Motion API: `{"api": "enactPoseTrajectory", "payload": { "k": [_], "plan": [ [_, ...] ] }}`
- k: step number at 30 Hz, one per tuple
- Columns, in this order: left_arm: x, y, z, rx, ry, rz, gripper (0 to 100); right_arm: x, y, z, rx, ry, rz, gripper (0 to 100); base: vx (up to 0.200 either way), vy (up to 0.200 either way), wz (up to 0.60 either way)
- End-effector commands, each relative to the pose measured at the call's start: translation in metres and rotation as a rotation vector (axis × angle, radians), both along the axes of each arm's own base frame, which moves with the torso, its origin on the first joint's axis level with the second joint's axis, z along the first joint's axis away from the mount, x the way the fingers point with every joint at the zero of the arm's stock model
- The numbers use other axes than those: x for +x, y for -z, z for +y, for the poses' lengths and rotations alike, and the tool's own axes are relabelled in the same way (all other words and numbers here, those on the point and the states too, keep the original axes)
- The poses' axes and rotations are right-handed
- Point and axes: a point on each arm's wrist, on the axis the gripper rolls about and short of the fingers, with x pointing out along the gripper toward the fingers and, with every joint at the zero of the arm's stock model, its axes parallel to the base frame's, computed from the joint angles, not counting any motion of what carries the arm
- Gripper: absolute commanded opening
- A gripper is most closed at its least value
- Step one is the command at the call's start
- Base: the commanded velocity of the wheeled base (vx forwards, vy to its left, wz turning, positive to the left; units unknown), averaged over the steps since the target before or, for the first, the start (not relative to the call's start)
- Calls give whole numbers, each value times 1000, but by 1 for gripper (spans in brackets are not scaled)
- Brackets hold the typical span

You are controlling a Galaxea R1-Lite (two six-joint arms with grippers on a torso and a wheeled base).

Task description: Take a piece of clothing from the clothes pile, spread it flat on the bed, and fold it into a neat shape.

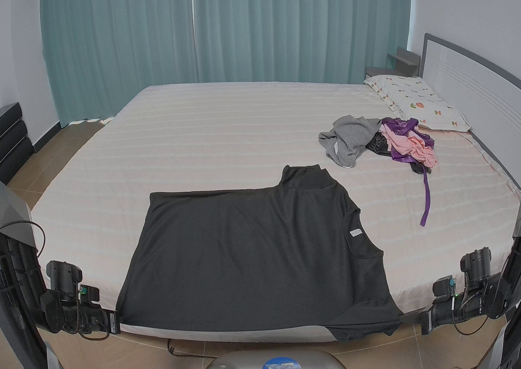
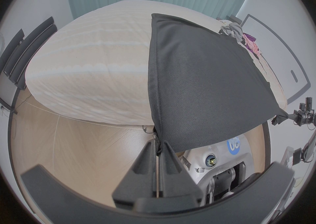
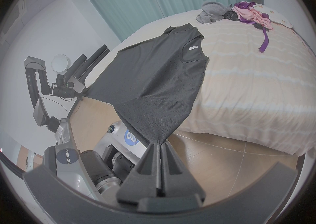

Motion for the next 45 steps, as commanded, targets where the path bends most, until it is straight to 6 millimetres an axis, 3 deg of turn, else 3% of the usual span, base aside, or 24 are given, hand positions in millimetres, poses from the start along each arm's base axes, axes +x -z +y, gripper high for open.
{"api": "enactPoseTrajectory", "payload": {
  "k": [1,19,29,32,45],
  "plan": [
    [-5,-9,-1,11,12,-18,0,-8,-4,-1,-12,-13,0,0,0,0,0],
    [-18,-18,-3,38,74,36,0,-25,-20,1,-38,-66,-4,0,0,0,0],
    [-19,-23,-3,57,75,32,0,-25,-20,1,-39,-72,-9,0,0,0,0],
    [-13,-25,-2,57,61,4,0,-19,-23,0,-33,-60,-32,0,0,0,0],
    [44,-49,-2,-111,-207,-201,0,51,-39,6,73,140,-59,0,0,0,0]
  ]
}}
